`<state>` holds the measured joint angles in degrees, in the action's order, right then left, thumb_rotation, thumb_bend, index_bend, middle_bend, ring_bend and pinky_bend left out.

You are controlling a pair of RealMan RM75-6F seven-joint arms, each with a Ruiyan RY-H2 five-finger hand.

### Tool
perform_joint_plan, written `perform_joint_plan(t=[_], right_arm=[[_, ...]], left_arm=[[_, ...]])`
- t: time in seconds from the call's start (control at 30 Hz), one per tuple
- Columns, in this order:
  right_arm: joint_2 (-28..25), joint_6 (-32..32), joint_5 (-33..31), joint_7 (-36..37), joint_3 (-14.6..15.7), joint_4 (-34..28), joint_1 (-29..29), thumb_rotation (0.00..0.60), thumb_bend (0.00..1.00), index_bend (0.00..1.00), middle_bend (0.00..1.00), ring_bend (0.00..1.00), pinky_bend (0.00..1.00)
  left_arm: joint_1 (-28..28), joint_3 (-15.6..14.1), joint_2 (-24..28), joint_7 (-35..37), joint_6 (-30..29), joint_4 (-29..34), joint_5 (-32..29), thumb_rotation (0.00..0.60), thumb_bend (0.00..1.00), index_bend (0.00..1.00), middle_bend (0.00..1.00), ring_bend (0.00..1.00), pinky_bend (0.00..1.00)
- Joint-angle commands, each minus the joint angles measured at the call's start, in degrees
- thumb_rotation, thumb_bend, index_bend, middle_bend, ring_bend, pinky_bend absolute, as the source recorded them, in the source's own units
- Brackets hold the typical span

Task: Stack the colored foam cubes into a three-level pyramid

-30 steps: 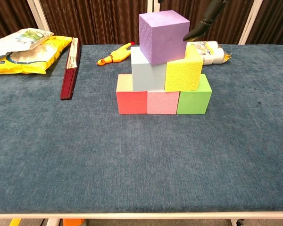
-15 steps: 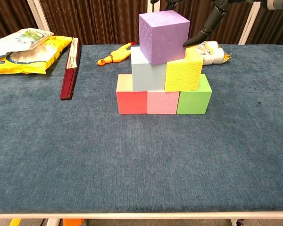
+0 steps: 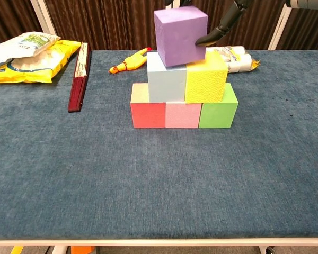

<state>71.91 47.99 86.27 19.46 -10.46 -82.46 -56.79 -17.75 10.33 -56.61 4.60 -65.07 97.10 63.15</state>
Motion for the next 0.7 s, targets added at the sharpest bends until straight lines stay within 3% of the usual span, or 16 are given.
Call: perform_joint_plan(t=[0.03,0.43,0.7], right_arm=[[0.12,1.73,-2.13,-3.69,-0.81,-1.84,1.31,0.6,0.19,0.25,0.43,0.05,0.0],[0.57,4.53,-16.11,-24.6,-2.69,-12.38,4.01,0.6,0.15,0.26,0.44,0.09,0.0],[2.37,7.28,-22.31,-31.55,-3.42,-16.1,4.78,0.6,0.13,0.27,0.44,0.1,0.0]], left_arm=[[-0.09,-0.01,0.1,0.05,0.3,-0.12,-0.04,0.6,0.07,0.09,0.03,0.0,0.1],[-0.19,-0.04,-0.24,0.38,0.37,-0.59,0.43,0.6,0.07,0.09,0.03,0.0,0.1],[-0.33,-0.13,-0.5,0.79,0.71,-1.15,0.83,0.6,0.07,0.09,0.03,0.0,0.1]])
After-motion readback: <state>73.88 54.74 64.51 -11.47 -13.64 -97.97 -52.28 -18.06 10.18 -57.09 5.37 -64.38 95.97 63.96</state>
